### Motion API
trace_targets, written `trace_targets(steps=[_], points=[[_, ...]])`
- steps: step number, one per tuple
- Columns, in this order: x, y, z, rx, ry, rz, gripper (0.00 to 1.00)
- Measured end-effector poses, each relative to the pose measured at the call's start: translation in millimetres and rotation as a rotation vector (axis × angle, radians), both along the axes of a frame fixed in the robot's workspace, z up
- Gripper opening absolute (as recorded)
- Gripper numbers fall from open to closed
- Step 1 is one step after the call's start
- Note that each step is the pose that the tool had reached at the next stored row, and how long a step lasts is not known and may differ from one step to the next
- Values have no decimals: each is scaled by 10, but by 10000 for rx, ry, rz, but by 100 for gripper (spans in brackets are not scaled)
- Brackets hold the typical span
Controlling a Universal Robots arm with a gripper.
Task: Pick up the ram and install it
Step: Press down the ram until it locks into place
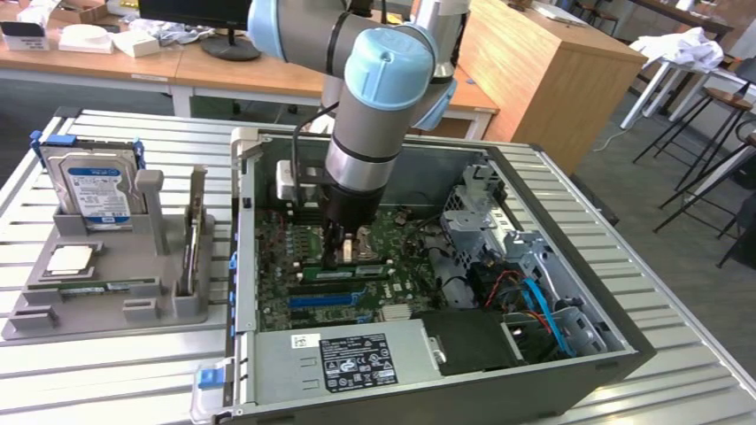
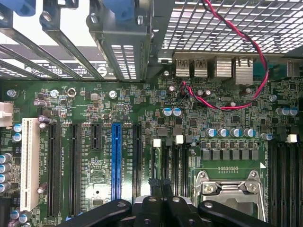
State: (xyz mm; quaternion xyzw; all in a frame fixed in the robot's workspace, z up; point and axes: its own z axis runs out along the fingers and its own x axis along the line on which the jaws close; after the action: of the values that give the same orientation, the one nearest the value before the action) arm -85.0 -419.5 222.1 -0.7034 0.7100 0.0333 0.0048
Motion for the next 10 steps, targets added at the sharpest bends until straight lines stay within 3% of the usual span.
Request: trace_targets(steps=[10], points=[[0,0,-9,-1,1,0,10]])
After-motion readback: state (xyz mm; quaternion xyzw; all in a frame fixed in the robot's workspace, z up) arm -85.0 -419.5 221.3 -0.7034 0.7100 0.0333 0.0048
